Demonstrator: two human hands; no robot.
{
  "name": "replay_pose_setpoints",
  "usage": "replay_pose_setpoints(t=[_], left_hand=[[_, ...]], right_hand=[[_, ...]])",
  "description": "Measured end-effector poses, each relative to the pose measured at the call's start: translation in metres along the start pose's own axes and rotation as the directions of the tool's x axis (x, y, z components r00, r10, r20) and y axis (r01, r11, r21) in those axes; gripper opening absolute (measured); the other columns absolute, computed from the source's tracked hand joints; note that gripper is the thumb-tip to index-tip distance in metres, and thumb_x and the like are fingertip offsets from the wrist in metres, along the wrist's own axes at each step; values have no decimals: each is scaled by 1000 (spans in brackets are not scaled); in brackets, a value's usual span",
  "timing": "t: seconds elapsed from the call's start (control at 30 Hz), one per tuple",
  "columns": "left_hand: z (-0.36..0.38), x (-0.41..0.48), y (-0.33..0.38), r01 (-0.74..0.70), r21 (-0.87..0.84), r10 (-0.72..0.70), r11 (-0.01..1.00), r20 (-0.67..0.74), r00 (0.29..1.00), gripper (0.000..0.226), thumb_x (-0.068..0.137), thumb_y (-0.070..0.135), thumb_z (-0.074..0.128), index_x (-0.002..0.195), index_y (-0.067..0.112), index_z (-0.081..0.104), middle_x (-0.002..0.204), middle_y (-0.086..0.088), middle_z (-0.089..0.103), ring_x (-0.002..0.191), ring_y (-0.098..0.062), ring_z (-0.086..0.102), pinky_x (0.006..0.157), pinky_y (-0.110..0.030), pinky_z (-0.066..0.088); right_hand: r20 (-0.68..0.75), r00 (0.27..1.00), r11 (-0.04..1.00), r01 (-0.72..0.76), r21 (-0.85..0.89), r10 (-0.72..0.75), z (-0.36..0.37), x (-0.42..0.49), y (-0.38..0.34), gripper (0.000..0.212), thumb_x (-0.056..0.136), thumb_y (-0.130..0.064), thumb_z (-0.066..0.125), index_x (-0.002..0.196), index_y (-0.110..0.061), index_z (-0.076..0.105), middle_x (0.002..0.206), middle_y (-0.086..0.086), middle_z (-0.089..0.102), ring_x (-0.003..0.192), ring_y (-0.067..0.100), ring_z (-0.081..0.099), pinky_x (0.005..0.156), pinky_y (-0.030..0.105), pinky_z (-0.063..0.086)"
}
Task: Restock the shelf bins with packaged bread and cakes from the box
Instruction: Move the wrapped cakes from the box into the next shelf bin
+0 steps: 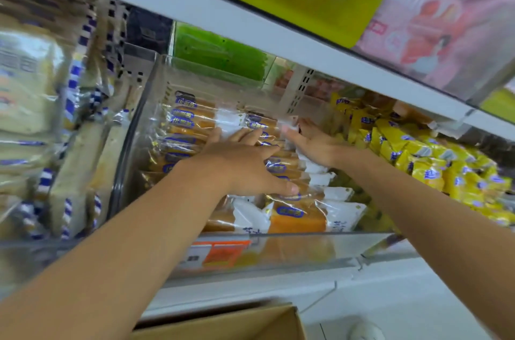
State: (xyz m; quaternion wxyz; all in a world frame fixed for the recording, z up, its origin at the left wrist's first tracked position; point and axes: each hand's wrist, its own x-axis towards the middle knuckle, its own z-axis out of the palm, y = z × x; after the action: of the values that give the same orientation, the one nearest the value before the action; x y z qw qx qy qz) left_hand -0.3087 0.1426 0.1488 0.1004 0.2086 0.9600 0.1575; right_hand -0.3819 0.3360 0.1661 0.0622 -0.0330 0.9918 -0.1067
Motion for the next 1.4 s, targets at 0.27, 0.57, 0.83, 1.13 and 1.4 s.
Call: replay_pose_setpoints(t=[0.27,0.57,0.83,1.13,1.4], left_hand=[[-9,-52,-8,-28,-248,-68,968,-371,926,55,79,60,68,122,27,61,130,-1,60,118,-23,55,100,-41,45],[74,-208,4,267,-248,-342,931,-338,877,16,87,40,66,86,25,60,86,5,65,84,-19,62,71,-33,48],[236,-282,-72,585,-433,-602,685,115,790,10,87,31,71,82,28,63,86,6,66,84,-15,64,74,-30,51],[332,-308,-97,658,-609,-611,443,332,718,9,87,18,72,84,22,65,87,-2,65,83,-15,60,74,-31,48],[331,-297,-89,650,-706,-652,281,356,669,14,89,18,69,99,9,67,97,-7,68,91,-19,66,79,-24,54]], right_hand=[[-440,848,942,336,13,-296,19,-89,-14,49,90,-49,50,122,-13,62,120,10,60,113,25,54,97,35,43],[-582,747,869,476,133,-320,115,-229,-41,37,85,-21,60,121,-12,60,129,7,47,89,19,57,68,29,48],[338,925,974,111,197,-174,285,-276,-4,36,93,-25,60,128,-21,59,133,-3,53,117,15,54,98,30,46],[773,628,980,195,-49,-86,412,-261,-1,63,93,-11,54,150,-25,34,154,7,35,138,31,36,110,33,35],[731,670,978,210,-18,-130,377,-228,-15,13,86,-25,66,95,-15,64,92,4,64,89,25,62,72,33,50]])
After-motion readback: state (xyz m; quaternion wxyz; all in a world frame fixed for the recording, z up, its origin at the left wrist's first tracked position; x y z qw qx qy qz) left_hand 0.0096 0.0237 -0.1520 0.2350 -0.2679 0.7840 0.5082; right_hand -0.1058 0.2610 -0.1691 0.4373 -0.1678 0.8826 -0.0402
